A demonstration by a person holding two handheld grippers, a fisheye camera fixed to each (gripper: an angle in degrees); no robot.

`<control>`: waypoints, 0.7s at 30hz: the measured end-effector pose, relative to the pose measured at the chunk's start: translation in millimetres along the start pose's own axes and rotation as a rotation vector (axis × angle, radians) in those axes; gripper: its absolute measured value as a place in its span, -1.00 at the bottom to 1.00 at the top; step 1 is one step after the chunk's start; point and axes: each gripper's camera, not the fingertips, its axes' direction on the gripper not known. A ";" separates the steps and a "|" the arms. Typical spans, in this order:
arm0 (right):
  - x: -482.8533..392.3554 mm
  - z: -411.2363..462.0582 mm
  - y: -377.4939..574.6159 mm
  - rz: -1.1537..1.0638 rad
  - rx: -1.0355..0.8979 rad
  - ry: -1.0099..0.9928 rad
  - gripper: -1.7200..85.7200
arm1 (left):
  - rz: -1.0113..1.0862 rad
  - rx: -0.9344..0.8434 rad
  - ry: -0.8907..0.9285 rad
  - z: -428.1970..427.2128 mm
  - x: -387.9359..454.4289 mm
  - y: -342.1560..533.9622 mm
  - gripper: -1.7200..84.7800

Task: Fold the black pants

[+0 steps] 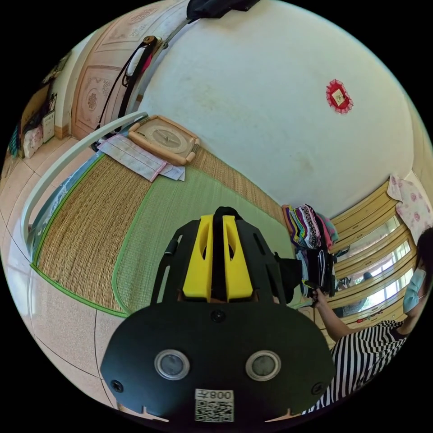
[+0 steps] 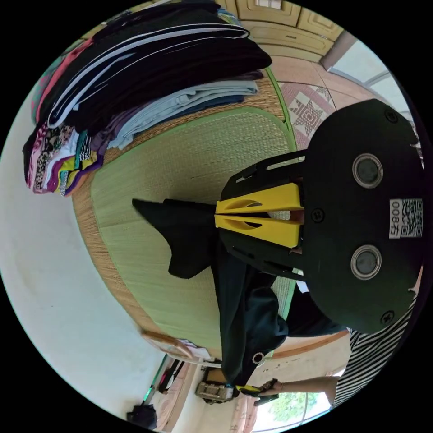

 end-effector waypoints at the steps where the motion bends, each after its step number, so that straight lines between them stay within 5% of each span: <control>1: 9.1 -12.1 7.7 0.026 0.035 -0.061 -0.96 | 0.000 -0.001 0.012 -0.9 -1.9 -0.2 -0.89; 5: 32.1 -58.9 24.5 0.083 0.183 -0.252 -0.96 | 0.006 0.036 0.043 -6.5 -6.0 -11.4 -0.89; 12: 11.5 -148.6 -32.0 -0.042 0.486 -0.294 -0.96 | 0.053 0.044 -0.024 15.4 -1.4 -75.6 -0.88; 17: -35.2 -135.6 -154.3 -0.121 0.309 -0.033 -0.92 | -0.092 0.041 -0.158 66.4 -19.7 -117.8 -0.83; 21: -28.1 -100.3 -169.1 -0.071 0.213 -0.043 -0.88 | -0.142 0.031 -0.188 85.4 -41.4 -110.4 -0.81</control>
